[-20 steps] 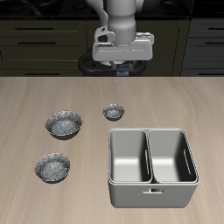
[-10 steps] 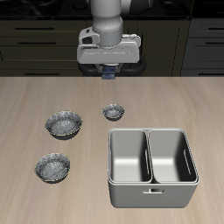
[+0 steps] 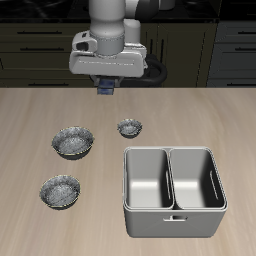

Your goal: Place the cream cheese in the middle-sized bowl

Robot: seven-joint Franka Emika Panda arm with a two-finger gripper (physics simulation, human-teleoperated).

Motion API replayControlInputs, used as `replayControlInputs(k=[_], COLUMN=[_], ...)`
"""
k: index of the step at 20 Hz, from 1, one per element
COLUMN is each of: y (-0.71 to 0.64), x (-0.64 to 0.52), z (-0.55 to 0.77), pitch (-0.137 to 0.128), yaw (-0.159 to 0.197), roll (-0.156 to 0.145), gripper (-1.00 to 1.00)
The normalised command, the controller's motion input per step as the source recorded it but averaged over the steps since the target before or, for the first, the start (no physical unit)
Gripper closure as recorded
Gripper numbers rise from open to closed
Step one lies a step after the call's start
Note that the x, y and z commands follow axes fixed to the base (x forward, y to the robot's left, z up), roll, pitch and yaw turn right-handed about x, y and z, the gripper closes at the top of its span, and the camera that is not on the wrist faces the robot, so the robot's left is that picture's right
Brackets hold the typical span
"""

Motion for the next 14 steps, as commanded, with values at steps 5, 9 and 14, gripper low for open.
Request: replayControlInputs(k=[5,9,14], y=[-0.32,-0.28,-0.30], x=[0.18,0.27,0.31], z=[0.13,0.10,0.05], pitch=[-0.018,-0.010,-0.014], yaw=[0.017,-0.020,-0.008], roll=[-0.042,-0.066,-0.058], gripper=[1.00,1.00,1.00])
